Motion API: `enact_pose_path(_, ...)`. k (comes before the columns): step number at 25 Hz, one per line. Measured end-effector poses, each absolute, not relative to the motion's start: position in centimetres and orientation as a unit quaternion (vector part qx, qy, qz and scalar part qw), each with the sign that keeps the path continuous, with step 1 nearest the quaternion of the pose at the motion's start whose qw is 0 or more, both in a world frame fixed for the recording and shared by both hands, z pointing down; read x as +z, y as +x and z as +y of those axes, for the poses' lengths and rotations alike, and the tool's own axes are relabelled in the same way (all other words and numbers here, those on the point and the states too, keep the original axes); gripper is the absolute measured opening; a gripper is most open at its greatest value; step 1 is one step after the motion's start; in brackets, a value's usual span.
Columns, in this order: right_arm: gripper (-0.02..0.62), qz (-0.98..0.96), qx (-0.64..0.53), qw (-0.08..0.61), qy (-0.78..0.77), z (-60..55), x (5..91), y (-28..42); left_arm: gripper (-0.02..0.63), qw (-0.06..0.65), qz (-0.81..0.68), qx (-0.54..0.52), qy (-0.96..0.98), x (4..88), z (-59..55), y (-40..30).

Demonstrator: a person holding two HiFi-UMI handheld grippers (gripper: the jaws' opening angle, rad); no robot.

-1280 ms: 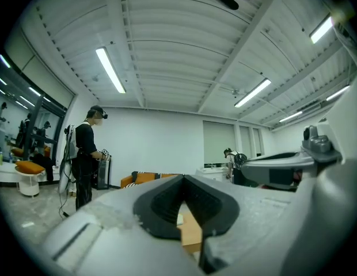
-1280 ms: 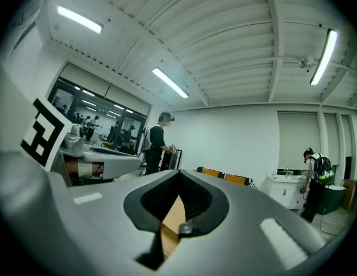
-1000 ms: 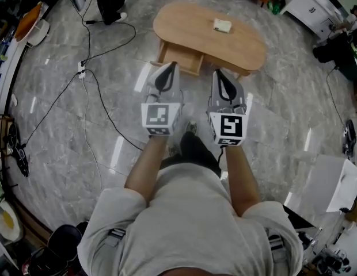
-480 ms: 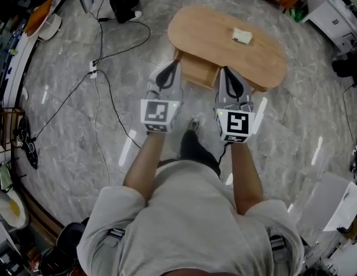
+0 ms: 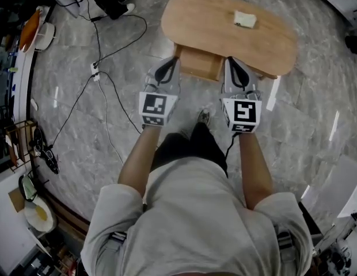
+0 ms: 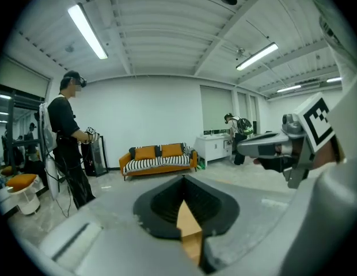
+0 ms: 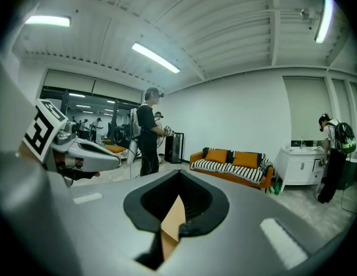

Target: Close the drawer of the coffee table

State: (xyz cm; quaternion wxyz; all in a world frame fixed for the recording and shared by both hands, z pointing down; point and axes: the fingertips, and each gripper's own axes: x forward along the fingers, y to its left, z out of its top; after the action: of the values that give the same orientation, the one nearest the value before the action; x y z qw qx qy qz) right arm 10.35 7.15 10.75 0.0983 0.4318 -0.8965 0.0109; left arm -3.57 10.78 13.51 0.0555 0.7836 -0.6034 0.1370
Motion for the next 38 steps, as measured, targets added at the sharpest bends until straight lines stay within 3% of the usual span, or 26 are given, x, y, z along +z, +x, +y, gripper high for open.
enact_pose_path(9, 0.006, -0.893, 0.017, 0.143, 0.427, 2.8, 14.7, 9.3, 0.02, 0.081, -0.567, 0.17, 0.802, 18.0, 5.2, -5.6)
enact_pose_path(25, 0.006, -0.885, 0.081, 0.231, 0.395, -0.3, 32.4, 1.4, 0.02, 0.125, -0.434, 0.282, 0.847, 36.3, 4.4, -11.3)
enact_pose_path(38, 0.006, -0.837, 0.164, 0.298, 0.428, 1.1, 49.7, 4.7, 0.02, 0.111, -0.28, 0.436, 0.848, 56.1, 5.7, -14.0)
